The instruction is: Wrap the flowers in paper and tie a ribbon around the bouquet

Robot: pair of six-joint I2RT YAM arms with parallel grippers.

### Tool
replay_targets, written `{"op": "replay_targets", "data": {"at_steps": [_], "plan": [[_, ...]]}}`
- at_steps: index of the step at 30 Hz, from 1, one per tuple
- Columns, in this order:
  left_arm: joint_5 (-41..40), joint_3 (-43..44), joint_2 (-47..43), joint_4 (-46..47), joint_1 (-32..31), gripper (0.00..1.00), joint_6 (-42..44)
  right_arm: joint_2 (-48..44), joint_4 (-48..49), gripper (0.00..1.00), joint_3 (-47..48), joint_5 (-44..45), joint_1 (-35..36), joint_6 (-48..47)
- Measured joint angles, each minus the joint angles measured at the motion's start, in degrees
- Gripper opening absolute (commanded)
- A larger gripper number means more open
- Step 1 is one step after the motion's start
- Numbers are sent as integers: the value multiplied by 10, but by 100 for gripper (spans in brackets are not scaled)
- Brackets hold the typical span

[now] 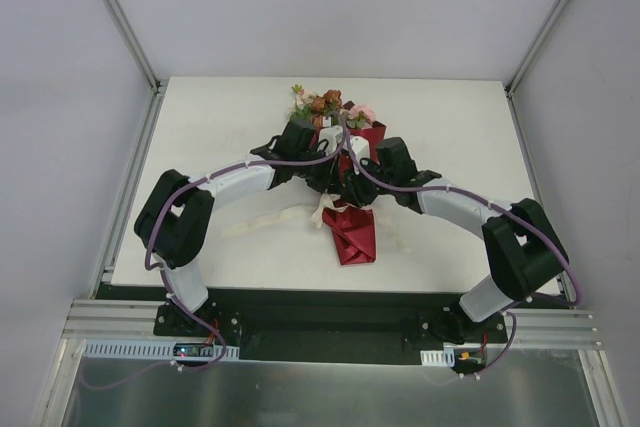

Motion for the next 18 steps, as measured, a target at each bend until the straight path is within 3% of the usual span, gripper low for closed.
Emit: {"op": "replay_targets", "data": {"at_steps": [6, 8, 9, 10, 15, 16, 18], "plan": [[-4, 0, 0, 7, 0, 2, 3, 1, -7, 0, 5, 0, 5, -2], [-4, 0, 0, 7, 1, 9, 3, 1, -11, 1, 5, 5, 5, -2], [-3, 0, -1, 1, 2, 21, 3, 2, -9, 0, 6, 14, 5, -3], [0, 0, -1, -5, 2, 25, 2, 2, -6, 1, 7, 21, 4, -3], [1, 0, -14, -25, 1, 38, -7, 3, 9, 0, 8, 55, 2, 0], [0, -1, -22, -27, 1, 50, -8, 3, 11, 1, 8, 59, 2, 2], [-1, -3, -38, -28, 3, 53, -8, 3, 15, 1, 7, 64, 2, 5]]}}
